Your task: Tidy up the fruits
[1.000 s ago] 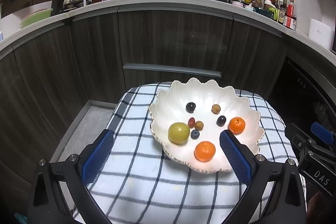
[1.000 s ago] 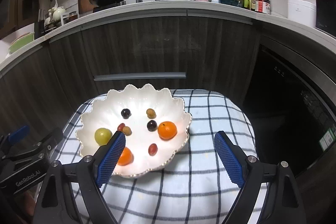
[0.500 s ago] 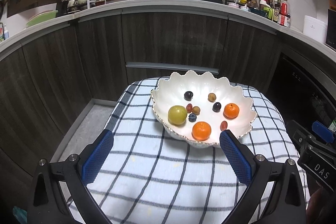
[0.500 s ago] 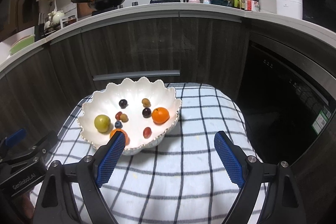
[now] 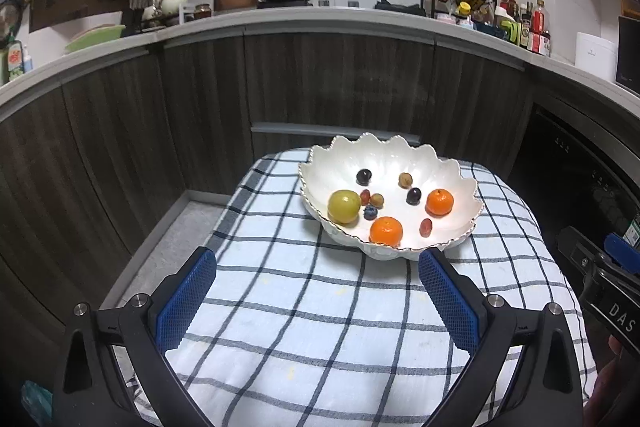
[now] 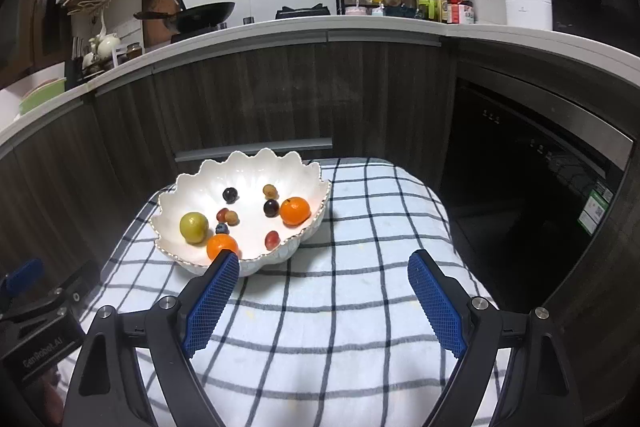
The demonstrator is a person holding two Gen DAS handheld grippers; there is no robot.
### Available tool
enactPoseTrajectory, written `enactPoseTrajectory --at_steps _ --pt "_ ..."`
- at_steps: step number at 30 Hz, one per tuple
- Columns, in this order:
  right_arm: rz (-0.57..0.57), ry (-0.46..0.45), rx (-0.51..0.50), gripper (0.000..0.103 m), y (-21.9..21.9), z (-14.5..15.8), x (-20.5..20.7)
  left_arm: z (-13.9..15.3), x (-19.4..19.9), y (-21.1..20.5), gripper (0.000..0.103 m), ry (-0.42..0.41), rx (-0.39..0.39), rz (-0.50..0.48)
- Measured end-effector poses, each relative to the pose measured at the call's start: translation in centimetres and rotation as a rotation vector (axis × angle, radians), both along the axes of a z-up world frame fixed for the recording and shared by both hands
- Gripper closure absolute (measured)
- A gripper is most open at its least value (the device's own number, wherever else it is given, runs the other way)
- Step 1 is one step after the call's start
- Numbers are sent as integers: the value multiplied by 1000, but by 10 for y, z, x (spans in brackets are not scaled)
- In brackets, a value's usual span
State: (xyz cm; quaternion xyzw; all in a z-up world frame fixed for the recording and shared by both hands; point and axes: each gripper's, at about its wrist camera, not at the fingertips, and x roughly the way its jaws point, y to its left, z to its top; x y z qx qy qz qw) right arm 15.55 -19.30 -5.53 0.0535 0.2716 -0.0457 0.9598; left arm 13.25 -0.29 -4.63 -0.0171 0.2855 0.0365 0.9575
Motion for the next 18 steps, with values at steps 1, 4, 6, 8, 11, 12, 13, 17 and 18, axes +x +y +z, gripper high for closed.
enactPoseTrajectory --at_steps 1,4,6,8,11,12,13,17,18 --pt "-7 -9 0 16 -1 0 -5 1 -2 0 0 -6 2 2" --pt "-13 -27 -1 16 -1 0 -14 1 -10 -1 0 -13 13 -2" --pt "-13 -34 -6 16 -1 0 -19 -1 -15 -2 0 -11 18 -2" --pt "-17 -38 -11 16 -2 -1 -23 -3 -18 -1 0 -10 22 2" --pt "-24 -35 -18 16 -4 -4 -27 -6 -24 -1 0 -15 23 11" --pt "-27 -34 -18 16 -5 -5 -29 -6 -25 -1 0 -20 29 15" --pt "-30 -34 -21 16 -5 -6 -30 -6 -27 0 0 -26 33 19" --pt "-42 -31 -33 16 -6 -9 -34 -6 -31 1 0 -44 36 37" --pt "-45 -32 -32 15 -7 -9 -34 -6 -32 2 0 -45 34 37"
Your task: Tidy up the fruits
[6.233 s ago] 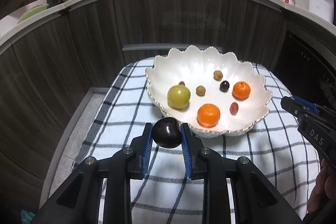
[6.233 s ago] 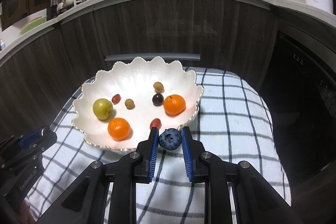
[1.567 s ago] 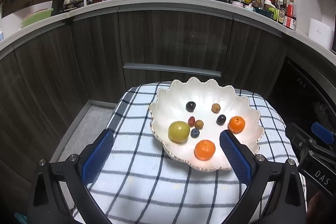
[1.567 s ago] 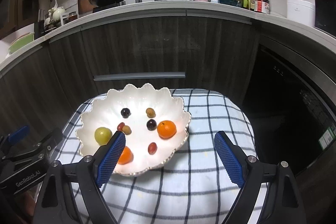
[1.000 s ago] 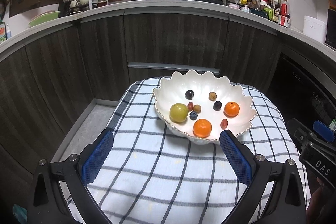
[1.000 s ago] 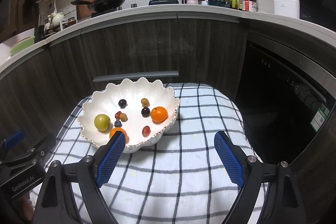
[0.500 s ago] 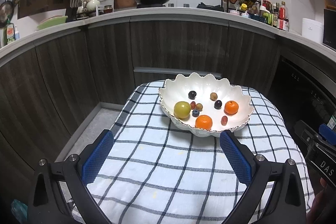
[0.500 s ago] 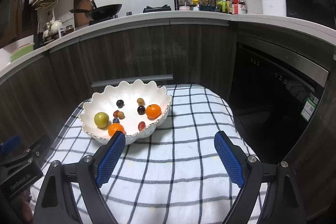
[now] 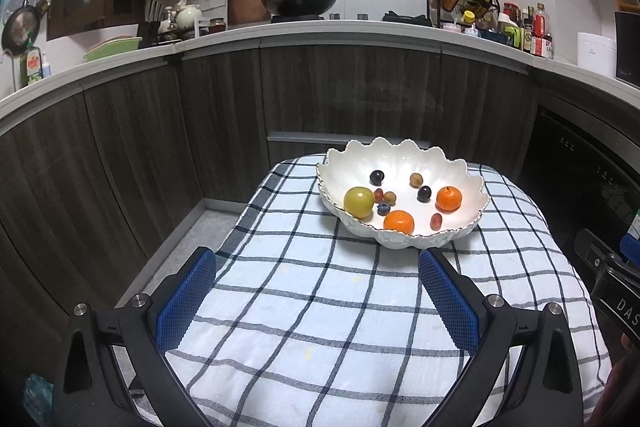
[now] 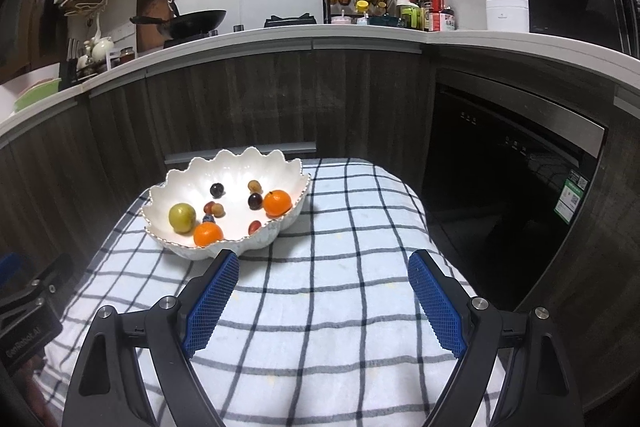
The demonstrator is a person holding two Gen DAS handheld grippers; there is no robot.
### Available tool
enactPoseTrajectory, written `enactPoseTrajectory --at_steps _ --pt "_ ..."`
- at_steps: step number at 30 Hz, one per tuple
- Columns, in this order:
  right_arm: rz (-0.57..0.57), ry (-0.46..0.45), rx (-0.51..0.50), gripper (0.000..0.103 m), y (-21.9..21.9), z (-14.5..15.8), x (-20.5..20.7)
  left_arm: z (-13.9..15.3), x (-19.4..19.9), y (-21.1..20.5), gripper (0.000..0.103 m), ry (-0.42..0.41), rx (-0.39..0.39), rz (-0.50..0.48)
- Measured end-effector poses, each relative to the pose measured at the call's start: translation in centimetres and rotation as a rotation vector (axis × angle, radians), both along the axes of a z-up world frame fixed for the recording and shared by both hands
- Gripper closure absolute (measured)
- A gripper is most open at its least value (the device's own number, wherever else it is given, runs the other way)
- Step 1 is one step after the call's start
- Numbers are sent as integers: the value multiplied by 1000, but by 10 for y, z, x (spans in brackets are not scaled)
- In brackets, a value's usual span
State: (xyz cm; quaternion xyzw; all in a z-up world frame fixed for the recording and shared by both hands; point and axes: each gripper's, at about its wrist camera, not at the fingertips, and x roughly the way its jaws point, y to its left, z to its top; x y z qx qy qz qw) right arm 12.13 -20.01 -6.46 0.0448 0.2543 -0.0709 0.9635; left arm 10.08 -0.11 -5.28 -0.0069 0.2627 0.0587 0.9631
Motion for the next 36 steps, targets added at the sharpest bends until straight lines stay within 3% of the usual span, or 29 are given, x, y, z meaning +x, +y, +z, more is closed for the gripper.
enactPoseTrajectory --at_steps 36 --pt "-14 5 2 16 -5 -3 -2 -3 0 -5 0 18 -10 -29"
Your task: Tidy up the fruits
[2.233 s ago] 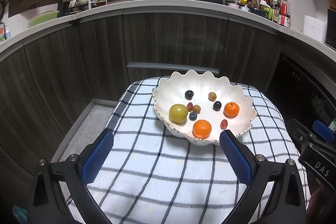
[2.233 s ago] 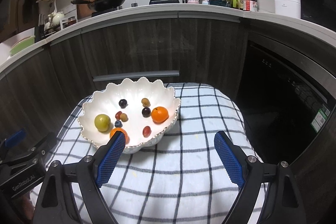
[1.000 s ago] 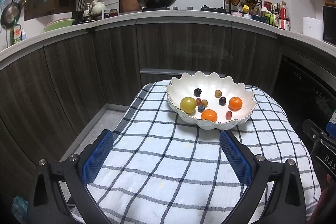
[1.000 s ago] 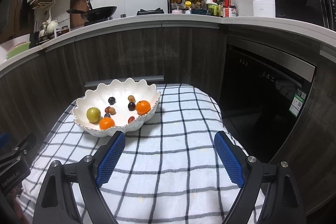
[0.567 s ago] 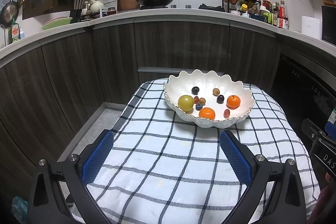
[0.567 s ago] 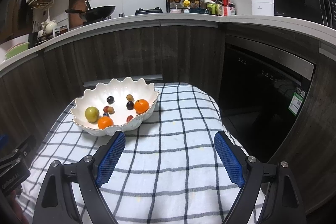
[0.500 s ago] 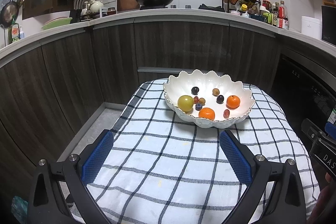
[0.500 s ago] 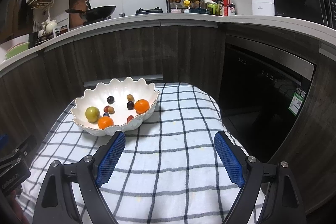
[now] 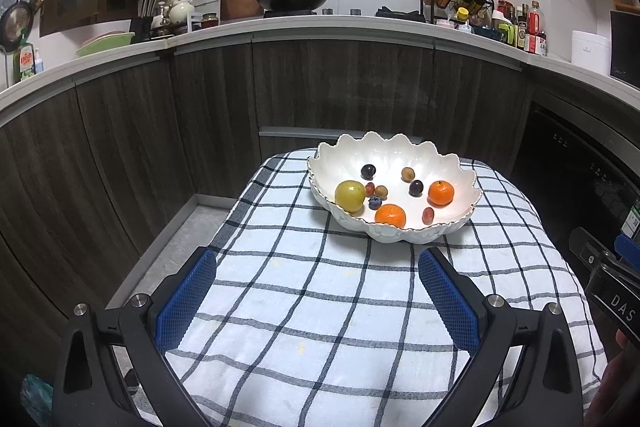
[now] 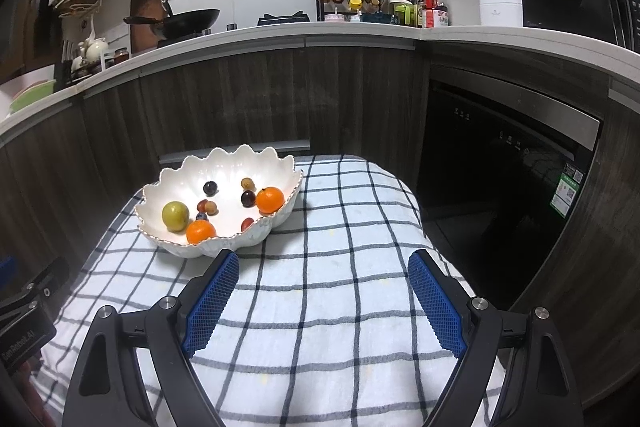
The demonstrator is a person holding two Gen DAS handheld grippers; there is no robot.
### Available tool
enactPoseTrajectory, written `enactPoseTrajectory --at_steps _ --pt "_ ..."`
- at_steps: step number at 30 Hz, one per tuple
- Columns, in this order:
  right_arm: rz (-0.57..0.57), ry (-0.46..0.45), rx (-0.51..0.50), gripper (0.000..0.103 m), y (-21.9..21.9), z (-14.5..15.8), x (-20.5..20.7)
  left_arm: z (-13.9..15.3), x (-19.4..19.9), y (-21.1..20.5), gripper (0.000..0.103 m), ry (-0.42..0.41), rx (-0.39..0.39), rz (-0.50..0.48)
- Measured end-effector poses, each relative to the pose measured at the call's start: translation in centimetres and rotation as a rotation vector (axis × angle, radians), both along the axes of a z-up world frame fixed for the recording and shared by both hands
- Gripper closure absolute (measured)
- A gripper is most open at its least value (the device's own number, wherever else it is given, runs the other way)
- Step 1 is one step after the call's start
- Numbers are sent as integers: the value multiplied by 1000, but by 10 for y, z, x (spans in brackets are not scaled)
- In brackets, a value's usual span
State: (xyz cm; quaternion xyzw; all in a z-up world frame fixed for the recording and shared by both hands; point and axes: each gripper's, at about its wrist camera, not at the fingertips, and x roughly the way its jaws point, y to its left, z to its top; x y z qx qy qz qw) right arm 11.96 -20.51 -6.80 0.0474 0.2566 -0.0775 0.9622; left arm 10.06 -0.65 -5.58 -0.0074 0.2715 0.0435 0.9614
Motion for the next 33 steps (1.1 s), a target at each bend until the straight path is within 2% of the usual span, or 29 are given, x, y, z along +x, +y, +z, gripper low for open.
enactPoseTrajectory --at_steps 33 --pt "0 2 6 15 -3 -2 0 3 -2 -1 0 0 -15 -19"
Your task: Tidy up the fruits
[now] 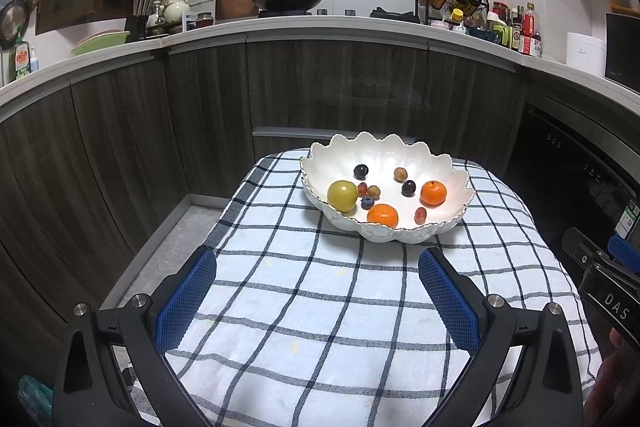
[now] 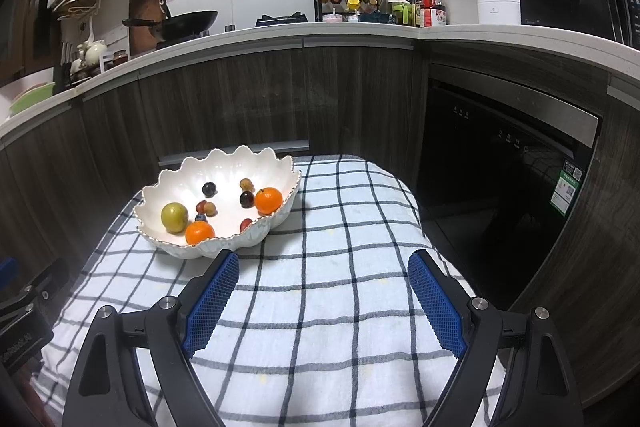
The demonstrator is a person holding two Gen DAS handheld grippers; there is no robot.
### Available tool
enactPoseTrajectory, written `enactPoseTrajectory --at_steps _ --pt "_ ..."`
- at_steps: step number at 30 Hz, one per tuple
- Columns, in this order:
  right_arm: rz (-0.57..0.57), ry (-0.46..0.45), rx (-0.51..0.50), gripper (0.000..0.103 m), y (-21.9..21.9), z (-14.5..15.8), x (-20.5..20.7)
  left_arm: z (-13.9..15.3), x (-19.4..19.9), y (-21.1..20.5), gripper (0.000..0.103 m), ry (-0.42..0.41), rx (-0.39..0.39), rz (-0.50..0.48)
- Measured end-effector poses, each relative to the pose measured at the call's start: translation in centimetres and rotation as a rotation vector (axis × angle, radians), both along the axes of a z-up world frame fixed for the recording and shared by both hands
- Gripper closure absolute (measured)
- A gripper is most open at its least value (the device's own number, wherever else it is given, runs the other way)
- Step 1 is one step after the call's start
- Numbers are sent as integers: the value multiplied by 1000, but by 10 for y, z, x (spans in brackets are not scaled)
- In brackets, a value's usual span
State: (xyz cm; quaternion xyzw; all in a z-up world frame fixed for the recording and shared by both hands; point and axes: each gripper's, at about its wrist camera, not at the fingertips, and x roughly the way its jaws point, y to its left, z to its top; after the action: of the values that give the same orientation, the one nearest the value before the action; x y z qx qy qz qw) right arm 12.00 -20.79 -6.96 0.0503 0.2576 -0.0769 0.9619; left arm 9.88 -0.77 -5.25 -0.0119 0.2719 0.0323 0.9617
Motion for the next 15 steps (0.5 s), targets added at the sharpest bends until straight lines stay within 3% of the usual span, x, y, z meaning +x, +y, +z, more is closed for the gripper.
enactPoseTrajectory --at_steps 15 --pt "-1 0 1 15 0 0 0 -3 2 0 0 14 -2 -8"
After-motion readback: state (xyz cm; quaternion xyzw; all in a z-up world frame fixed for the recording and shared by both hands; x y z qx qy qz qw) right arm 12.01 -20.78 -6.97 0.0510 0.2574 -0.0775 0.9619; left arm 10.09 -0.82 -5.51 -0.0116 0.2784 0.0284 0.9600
